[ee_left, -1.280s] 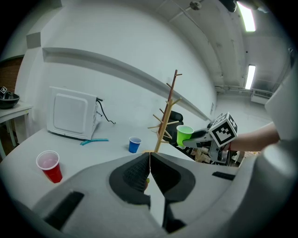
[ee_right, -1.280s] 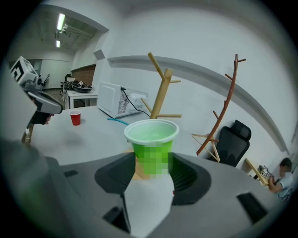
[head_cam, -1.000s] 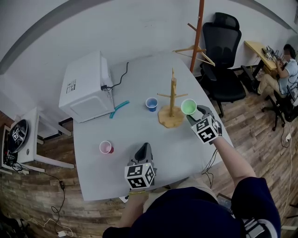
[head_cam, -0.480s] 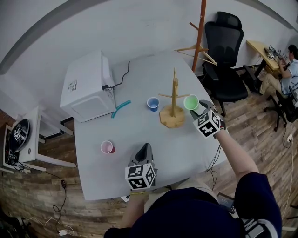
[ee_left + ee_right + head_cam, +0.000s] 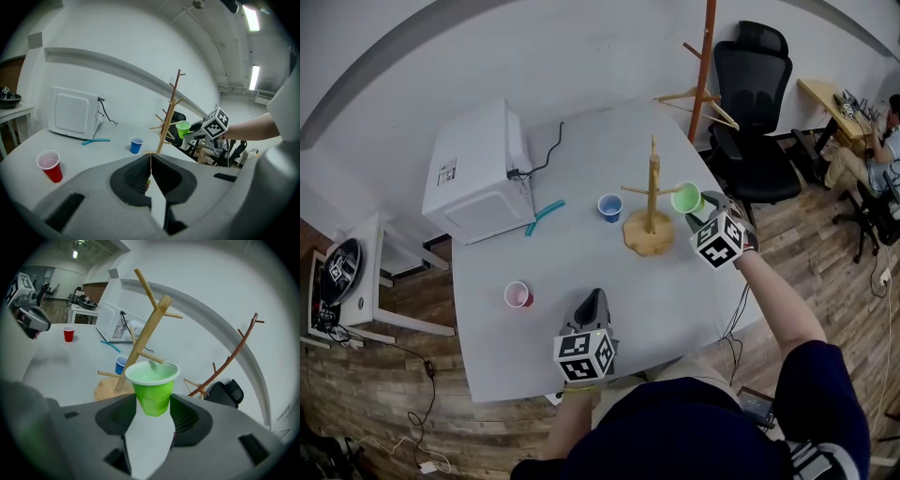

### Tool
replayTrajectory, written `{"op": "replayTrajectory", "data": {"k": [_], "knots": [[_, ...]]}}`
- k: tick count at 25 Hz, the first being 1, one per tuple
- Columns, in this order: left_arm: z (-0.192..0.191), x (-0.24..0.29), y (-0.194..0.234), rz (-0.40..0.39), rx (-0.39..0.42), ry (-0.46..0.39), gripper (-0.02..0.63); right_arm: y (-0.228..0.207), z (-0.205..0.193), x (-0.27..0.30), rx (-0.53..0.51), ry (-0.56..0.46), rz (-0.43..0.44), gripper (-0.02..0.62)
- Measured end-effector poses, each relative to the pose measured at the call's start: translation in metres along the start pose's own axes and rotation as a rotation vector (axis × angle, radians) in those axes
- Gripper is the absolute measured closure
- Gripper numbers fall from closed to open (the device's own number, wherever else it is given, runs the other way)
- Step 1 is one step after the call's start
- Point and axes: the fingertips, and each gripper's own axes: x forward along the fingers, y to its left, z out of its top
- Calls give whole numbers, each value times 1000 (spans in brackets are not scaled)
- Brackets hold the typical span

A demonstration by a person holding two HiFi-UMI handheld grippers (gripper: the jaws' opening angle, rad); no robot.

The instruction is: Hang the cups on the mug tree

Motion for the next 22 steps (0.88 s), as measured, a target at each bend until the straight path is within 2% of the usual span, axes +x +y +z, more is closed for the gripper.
{"op": "replayTrajectory", "data": {"k": [13, 22], "knots": [[-1, -5, 1, 3, -1, -3, 585, -1, 17, -2, -135, -2, -19, 357], [-2, -7, 3, 5, -5, -4, 584, 1, 27, -3, -172, -15, -28, 358]]}}
